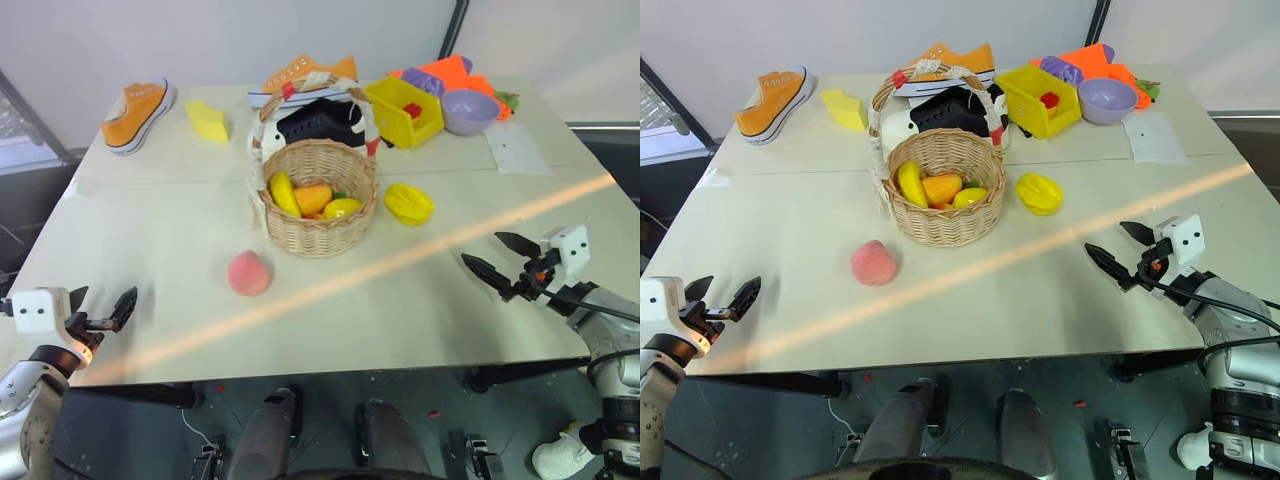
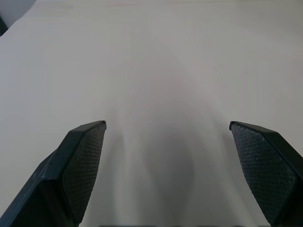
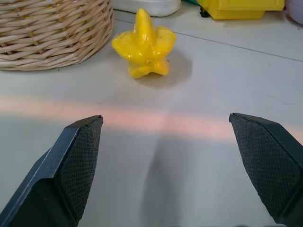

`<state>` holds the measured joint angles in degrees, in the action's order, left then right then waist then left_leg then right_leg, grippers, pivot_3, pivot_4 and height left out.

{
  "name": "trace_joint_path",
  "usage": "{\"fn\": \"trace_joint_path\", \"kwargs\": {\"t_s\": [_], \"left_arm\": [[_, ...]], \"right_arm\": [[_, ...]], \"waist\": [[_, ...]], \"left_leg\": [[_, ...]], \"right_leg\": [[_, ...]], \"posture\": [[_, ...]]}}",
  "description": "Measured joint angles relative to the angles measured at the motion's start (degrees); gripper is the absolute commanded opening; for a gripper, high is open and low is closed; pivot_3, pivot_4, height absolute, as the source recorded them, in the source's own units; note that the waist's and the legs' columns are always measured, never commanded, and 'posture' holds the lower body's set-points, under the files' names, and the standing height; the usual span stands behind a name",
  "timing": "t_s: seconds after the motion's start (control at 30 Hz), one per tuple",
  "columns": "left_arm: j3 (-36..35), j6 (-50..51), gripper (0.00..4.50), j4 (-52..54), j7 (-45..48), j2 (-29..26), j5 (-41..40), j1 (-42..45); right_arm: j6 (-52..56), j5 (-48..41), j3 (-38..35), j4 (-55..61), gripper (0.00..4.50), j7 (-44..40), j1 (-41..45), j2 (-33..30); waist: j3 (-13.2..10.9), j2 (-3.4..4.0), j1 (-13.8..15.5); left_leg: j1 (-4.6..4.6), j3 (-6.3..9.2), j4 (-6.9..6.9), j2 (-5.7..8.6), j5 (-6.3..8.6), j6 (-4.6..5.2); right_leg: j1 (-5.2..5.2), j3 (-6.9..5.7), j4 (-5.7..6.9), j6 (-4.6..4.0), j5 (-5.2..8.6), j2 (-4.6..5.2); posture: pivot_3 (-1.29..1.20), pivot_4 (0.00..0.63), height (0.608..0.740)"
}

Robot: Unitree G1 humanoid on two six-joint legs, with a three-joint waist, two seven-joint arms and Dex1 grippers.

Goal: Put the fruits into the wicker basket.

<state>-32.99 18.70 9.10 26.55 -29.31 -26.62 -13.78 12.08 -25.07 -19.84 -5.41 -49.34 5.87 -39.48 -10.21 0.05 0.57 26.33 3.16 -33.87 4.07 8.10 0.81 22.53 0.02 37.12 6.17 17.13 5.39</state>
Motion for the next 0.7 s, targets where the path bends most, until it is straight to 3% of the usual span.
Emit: {"fn": "trace_joint_path", "kwargs": {"t_s": [0.37,0.7], "left_arm": [[1.62,4.26,4.50,6.27,1.56,-1.05,-3.98,4.27],[17.98,11.23,4.50,13.46,11.12,-10.01,-4.86,13.77]], "right_arm": [[3.43,-1.00,1.53,5.46,4.46,-0.79,0.30,-0.04],[19.19,-10.38,11.20,32.15,4.46,-4.07,0.21,-4.32]], "waist": [[0.00,0.00,0.02],[-0.01,0.00,-0.05]], "left_leg": [[0.02,0.00,0.00,0.00,0.00,0.00],[0.09,0.00,0.04,0.00,0.01,0.01]], "right_leg": [[0.01,-0.01,0.00,0.00,0.00,0.00],[0.08,0.00,-0.06,0.00,0.01,0.00]], "posture": [[0.00,0.150,0.740],[0.00,0.150,0.740]]}}
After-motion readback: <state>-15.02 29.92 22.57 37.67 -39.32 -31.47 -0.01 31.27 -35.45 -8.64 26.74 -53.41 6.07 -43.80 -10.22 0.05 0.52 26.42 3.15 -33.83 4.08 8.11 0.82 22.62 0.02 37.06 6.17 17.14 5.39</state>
